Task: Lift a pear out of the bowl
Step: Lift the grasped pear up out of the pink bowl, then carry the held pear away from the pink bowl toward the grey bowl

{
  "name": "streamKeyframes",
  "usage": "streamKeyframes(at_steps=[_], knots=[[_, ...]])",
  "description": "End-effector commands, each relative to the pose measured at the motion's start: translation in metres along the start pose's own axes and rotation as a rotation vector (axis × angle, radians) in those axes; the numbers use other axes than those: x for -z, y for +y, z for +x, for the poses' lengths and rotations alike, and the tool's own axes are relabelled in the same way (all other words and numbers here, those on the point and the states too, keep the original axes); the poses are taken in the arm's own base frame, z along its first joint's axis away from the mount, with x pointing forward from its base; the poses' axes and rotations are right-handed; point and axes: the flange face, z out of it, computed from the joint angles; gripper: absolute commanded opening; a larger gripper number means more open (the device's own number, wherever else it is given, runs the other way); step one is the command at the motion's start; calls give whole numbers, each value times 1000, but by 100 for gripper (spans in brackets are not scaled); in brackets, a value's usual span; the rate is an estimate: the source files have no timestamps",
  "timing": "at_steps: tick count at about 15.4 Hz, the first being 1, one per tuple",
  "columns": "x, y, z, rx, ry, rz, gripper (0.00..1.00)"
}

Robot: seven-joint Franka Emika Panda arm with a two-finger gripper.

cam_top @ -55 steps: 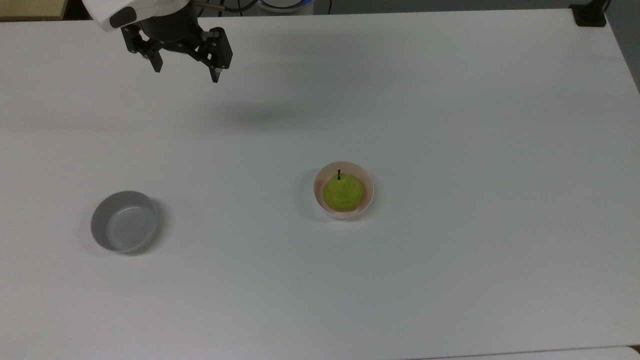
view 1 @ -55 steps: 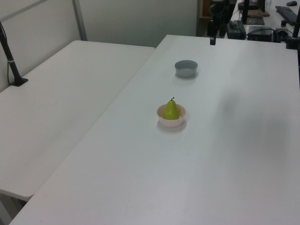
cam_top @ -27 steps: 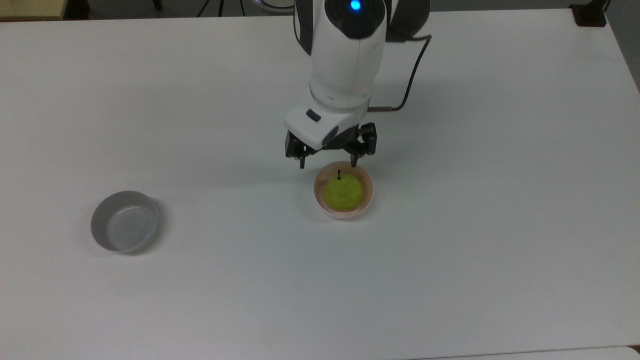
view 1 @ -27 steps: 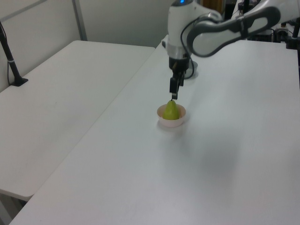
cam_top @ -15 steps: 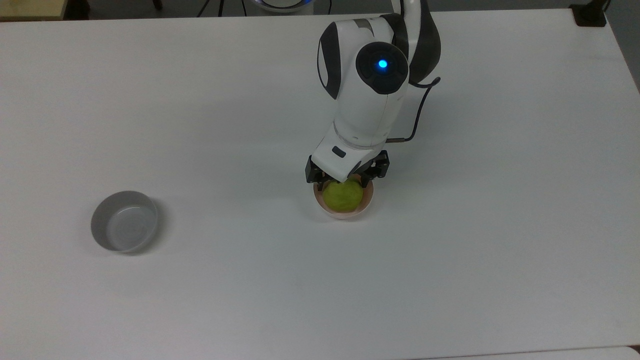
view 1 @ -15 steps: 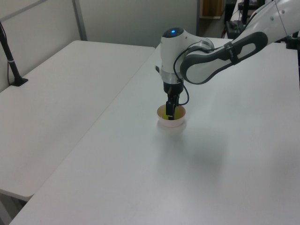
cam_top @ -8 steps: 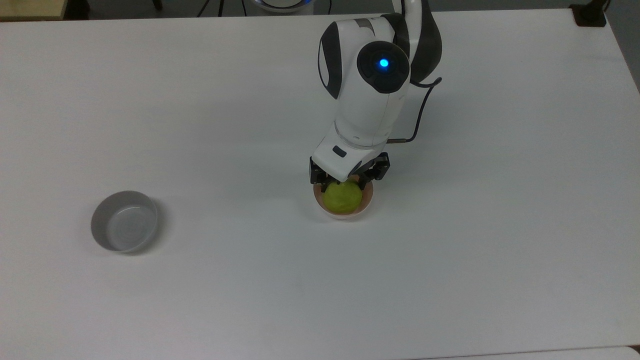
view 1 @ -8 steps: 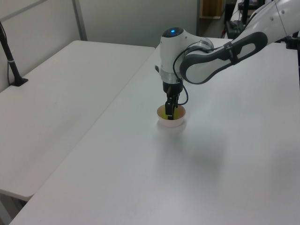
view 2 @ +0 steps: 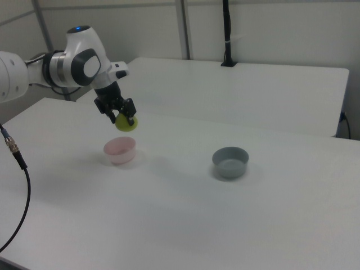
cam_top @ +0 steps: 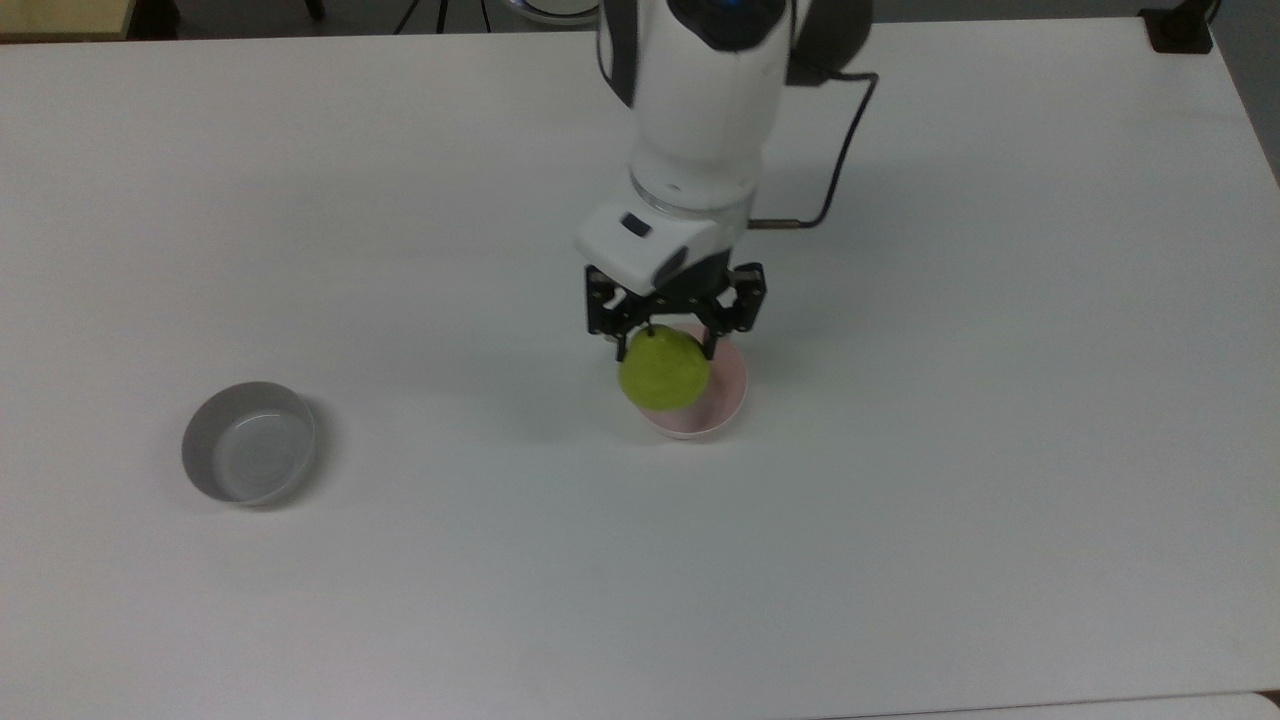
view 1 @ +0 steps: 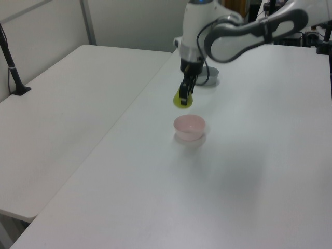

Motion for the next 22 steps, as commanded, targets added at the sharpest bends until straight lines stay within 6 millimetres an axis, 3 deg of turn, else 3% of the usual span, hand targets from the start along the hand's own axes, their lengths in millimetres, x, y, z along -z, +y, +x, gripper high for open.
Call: streamKeyframes(at_steps=[1,5,6,8,14,17,19,22], knots=[[2,61,-21,-34,-64,0,28],[2,147,-32,-90,-119,-10,28],[-3,181,-37,-105,-140,-16,28],[-13,204,-43,-113,-163,-49,29],[-83,201,-51,-88,-266,-99,33],[-101,201,-53,-80,-288,-111,40],[-105,201,-53,-77,-294,-113,58],[-102,201,-53,-76,-293,-112,100]])
